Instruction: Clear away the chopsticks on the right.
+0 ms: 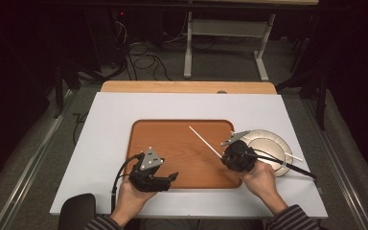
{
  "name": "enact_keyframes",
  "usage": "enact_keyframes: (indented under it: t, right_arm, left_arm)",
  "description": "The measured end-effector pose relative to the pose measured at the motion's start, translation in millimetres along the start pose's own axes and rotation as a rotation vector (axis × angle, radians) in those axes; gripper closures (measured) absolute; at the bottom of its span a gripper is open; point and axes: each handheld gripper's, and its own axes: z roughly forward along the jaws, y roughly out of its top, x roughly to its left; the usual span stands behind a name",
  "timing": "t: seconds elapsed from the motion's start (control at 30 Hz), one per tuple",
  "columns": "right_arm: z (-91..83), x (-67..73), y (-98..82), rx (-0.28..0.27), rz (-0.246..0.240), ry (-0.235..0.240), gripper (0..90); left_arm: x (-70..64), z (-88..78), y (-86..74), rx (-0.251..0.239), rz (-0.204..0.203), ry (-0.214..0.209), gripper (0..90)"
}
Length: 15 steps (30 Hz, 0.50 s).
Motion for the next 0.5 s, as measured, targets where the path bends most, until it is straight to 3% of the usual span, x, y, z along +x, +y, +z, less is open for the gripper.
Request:
enact_keyframes:
  t: [0.5]
  right_arm:
    - [26.2,-2.8,4.7,0.036,0.051,-0.014,85.3]
  left_arm:
    - [-0.3,-0.9,-0.5,-0.001,0.002,0.0,33.4]
